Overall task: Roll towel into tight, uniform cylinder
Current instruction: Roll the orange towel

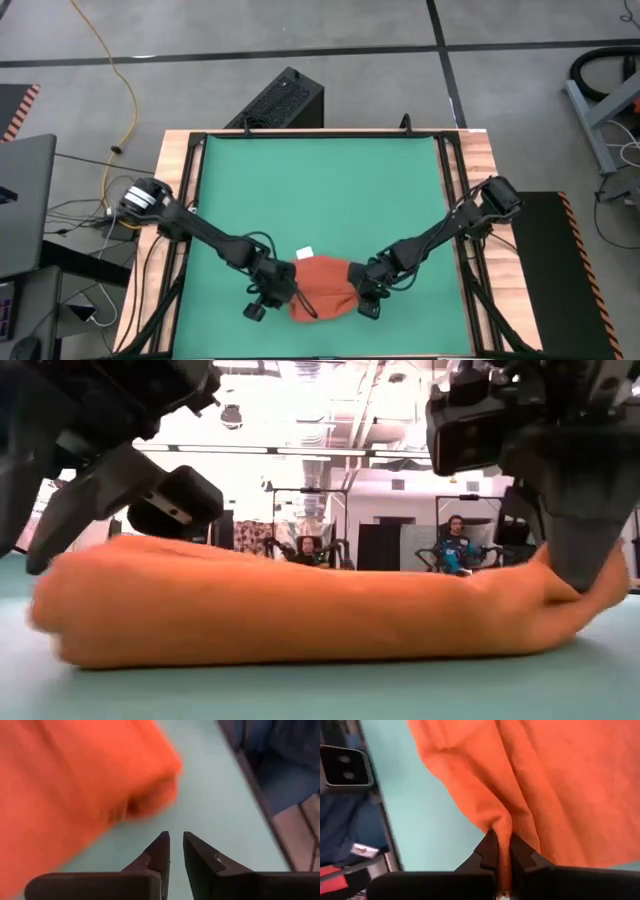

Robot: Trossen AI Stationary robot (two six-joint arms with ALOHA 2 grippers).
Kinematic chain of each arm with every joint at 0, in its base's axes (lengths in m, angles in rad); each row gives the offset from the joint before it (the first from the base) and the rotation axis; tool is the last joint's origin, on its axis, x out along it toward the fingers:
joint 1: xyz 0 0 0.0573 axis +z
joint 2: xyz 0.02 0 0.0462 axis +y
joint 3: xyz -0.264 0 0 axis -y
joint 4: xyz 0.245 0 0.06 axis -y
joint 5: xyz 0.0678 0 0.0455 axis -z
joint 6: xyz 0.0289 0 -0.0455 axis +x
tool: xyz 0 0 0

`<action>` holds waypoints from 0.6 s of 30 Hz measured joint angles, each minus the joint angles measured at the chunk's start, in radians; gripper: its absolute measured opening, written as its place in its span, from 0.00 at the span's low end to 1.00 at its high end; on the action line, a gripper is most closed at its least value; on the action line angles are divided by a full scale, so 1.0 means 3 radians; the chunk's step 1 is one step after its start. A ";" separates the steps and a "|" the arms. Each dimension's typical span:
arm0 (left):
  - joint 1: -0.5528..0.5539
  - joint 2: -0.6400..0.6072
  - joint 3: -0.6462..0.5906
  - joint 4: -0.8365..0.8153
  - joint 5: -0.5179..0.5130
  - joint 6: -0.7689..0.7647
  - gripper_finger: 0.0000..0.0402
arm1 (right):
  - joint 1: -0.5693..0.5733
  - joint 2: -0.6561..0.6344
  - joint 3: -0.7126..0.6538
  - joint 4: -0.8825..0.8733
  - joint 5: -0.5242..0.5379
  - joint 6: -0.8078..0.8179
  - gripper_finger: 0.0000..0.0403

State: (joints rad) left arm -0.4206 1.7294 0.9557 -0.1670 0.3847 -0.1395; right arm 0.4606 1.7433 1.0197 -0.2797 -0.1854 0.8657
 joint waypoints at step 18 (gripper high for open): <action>-0.0014 -0.0402 0.0013 0.0336 -0.2064 0.1050 0.00 | 0.0065 -0.0004 0.0013 -0.0050 0.0303 -0.0149 0.06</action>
State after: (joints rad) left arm -0.4247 1.6088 0.9596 -0.0661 -0.2343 0.1753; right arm 0.4801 1.7420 1.0237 -0.2947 -0.0944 0.8208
